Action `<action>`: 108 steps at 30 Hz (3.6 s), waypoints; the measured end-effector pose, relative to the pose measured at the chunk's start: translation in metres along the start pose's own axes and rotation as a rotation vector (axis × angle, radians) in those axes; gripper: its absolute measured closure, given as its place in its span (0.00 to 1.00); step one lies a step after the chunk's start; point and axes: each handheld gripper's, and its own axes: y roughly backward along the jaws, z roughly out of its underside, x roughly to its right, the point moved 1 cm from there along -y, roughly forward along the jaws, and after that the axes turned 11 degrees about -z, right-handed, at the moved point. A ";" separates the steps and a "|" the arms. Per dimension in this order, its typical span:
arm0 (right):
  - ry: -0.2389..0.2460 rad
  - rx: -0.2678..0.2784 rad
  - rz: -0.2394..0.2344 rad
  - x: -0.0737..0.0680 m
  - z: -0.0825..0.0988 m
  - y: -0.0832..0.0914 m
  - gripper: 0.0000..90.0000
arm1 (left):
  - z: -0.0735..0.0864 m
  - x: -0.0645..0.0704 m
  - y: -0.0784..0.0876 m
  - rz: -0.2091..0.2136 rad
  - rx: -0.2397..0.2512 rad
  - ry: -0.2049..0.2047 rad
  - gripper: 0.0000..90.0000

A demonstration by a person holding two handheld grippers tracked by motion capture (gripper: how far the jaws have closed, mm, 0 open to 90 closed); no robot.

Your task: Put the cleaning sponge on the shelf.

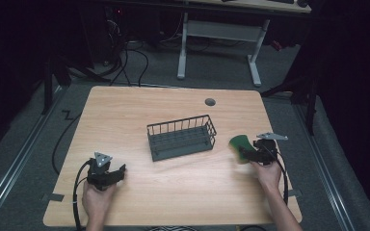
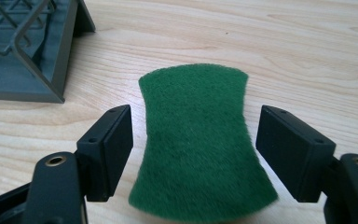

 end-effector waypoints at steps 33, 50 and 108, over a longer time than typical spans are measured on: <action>0.010 -0.143 0.027 0.002 -0.007 -0.020 0.34 | 0.000 0.000 -0.001 -0.010 0.000 0.006 0.34; 0.038 -0.125 -0.015 -0.002 -0.015 -0.002 0.34 | 0.000 0.000 -0.001 -0.009 0.001 0.005 0.34; 0.285 -0.082 -0.230 -0.083 -0.134 0.009 0.34 | -0.001 0.000 -0.001 -0.012 0.000 0.007 0.34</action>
